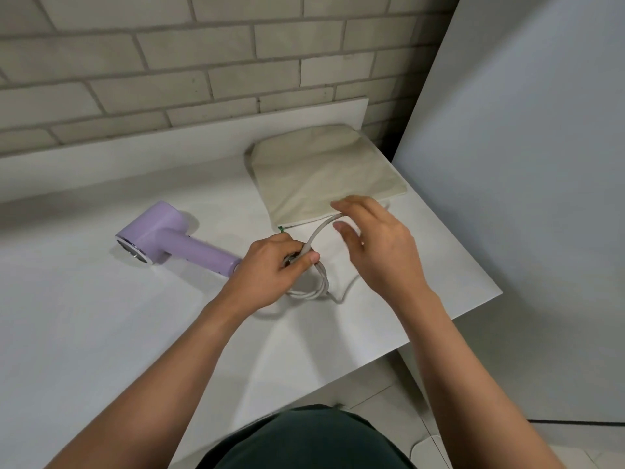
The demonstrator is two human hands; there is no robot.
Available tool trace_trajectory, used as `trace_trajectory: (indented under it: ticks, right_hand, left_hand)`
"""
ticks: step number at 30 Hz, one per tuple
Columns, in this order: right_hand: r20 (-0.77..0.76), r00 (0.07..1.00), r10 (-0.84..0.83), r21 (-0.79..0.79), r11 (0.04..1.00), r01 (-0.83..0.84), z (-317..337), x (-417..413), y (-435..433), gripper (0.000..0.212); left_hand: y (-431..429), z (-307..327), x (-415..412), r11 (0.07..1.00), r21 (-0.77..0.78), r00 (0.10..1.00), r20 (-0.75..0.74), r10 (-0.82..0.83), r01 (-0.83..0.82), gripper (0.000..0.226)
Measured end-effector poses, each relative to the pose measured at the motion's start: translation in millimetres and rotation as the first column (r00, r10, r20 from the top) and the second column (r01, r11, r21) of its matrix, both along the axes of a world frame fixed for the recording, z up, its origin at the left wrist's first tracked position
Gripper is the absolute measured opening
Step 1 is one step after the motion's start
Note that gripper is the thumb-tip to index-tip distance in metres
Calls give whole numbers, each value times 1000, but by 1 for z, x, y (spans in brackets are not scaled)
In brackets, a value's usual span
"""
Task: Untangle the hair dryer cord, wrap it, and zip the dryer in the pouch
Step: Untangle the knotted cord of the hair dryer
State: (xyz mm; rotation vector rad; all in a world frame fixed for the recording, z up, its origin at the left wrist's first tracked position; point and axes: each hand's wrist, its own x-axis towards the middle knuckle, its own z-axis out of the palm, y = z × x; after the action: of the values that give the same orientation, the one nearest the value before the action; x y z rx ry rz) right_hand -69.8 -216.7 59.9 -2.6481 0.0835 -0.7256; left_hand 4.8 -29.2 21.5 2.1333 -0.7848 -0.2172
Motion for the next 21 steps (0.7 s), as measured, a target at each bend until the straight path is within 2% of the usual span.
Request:
trace_trajectory:
  ticks: [2, 3, 6, 8, 10, 11, 13, 16, 18, 21]
  right_hand:
    - [-110, 984, 140, -104, 983, -152, -1, -1, 4, 48]
    - [-170, 968, 184, -143, 967, -209, -4, -1, 7, 48]
    - [-250, 947, 202, -183, 950, -252, -9, 3, 4, 21]
    - [-214, 952, 220, -130, 959, -251, -5, 2, -2, 18]
    - [-111, 970, 215, -43, 974, -221, 3, -1, -9, 18]
    - [-65, 980, 187, -9, 982, -188, 6, -2, -13, 18]
    - [16, 996, 86, 19, 996, -87, 8, -1, -22, 16]
    - [94, 992, -85, -36, 995, 88, 2, 1, -32, 12]
    - [24, 986, -165, -92, 982, 167, -11, 1, -33, 11]
    - [-114, 974, -197, -161, 971, 178, -41, -1, -27, 12]
  left_hand:
    - [0, -2, -1, 1000, -8, 1000, -7, 3, -3, 22]
    - [-1, -3, -1, 1000, -16, 1000, -6, 5, -5, 21]
    - [1, -7, -2, 999, -31, 1000, -17, 22, -22, 20]
    - [5, -6, -4, 997, -45, 994, -96, 57, -62, 41]
    - [7, -2, -5, 993, -50, 972, -215, 97, -110, 67]
    - [8, 0, -6, 990, -54, 955, -275, 113, -133, 71]
    - [6, 5, -9, 985, -72, 925, -359, 123, -159, 59]
    - [5, 4, -12, 994, -44, 965, -250, 82, -96, 20]
    - [5, 3, -11, 997, -34, 982, -182, 55, -63, 4]
    - [7, 3, -8, 996, -77, 989, -145, 40, -52, 4]
